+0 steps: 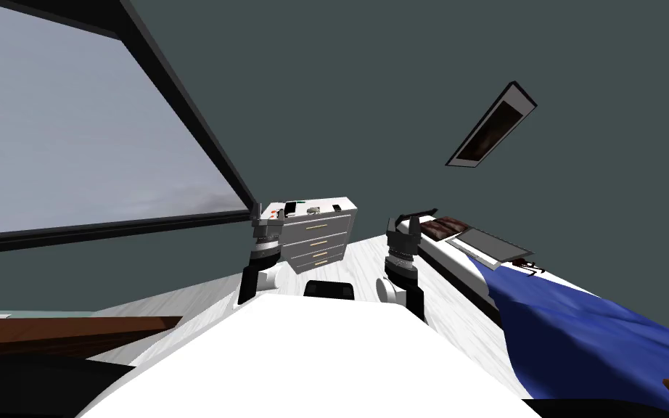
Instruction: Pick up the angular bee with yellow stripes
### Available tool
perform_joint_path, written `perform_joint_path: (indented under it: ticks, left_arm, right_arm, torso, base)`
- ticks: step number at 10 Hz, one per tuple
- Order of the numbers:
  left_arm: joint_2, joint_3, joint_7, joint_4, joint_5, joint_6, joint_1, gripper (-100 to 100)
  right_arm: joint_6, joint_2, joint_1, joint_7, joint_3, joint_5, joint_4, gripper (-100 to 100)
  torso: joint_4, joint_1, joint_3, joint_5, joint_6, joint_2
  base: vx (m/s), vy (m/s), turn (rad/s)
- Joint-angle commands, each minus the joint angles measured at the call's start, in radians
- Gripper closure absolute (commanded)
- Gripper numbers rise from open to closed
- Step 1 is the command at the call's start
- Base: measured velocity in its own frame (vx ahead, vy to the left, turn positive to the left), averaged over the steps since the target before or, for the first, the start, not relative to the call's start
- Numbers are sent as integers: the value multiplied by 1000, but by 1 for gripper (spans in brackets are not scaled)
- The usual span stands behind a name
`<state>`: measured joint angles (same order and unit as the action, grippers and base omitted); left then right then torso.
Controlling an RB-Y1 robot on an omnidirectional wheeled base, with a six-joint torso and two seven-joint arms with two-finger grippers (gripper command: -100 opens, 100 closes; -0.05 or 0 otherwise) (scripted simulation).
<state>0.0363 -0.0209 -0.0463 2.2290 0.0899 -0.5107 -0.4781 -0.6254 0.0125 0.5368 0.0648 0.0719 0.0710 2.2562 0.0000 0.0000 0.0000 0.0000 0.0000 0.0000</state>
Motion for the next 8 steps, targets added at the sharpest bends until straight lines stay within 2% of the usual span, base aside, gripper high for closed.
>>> perform_joint_path:
  ticks: [1,4,8]
  left_arm:
    - [-39,-2,-11,-7,5,5,13,-100]
    - [-127,-8,-54,-38,27,32,68,-100]
    - [-241,-19,-143,-127,77,109,192,-100]
  right_arm:
    - [0,0,0,0,0,0,0,0]
    - [0,0,0,0,0,0,0,0]
    - [0,0,0,0,0,0,0,0]
  torso:
    - [0,0,0,0,0,0]
    - [2,-2,5,0,0,8]
    - [3,-4,8,-1,0,14]
  base:
    - [-44,-24,11]
    - [-137,-42,20]
    - [-218,-67,31]
